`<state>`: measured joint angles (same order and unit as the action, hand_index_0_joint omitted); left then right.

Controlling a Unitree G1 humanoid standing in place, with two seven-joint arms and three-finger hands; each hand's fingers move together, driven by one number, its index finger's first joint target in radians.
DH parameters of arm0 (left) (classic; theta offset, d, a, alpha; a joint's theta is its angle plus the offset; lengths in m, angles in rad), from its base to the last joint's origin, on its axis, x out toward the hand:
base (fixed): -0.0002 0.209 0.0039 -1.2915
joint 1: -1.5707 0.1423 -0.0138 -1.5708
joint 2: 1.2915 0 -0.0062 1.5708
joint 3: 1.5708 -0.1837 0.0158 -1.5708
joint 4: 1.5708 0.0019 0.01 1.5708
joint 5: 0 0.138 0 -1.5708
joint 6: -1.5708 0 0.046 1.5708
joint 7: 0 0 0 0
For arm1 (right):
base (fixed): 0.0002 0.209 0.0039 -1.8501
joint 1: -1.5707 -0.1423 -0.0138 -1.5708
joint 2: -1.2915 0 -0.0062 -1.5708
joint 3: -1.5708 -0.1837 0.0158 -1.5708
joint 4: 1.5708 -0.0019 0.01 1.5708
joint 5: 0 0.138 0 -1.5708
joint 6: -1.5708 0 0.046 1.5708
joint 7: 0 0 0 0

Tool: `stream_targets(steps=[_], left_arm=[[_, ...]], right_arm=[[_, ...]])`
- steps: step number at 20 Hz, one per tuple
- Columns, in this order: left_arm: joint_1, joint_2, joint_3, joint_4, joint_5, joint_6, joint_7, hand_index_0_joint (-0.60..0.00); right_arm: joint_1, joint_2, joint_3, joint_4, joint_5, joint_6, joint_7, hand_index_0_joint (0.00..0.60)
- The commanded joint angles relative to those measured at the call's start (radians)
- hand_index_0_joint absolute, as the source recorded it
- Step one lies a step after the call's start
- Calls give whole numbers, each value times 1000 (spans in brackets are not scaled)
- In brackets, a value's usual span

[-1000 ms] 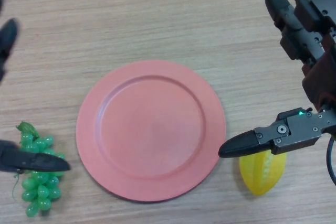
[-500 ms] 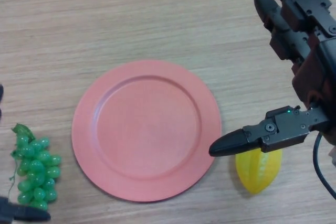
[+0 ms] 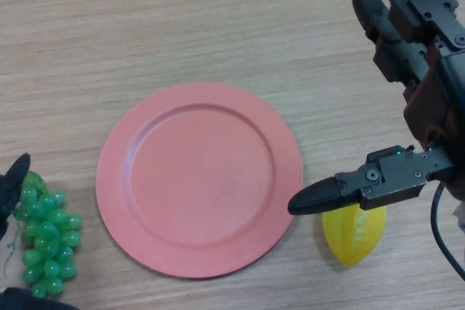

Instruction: Pick up the green grapes and place it on the plate

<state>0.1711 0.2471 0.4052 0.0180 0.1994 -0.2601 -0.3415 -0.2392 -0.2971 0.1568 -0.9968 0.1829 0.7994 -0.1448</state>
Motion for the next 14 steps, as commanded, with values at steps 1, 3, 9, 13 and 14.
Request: stream_targets(steps=[1, 3, 9, 13, 14], left_arm=[[-28, 68, 11, -16, 33, -77, 96, 0], [-36, 69, -6, -8, 32, -68, 118, -200], [-23, 168, -52, 183, 468, -251, 352, -600], [-5, 143, -27, 96, 335, -178, 250, -600], [3, 104, -6, -2, 168, -84, 141, -600]], right_arm=[[-22, -24, -41, -50, 4, -116, -24, 0], [-23, -31, -44, -50, 15, -119, -31, 0], [-1, -122, -68, -50, 119, -169, -115, 0], [3, -158, -66, -50, 165, -175, -161, 0], [0, -172, -62, -50, 180, -179, -180, 0]])
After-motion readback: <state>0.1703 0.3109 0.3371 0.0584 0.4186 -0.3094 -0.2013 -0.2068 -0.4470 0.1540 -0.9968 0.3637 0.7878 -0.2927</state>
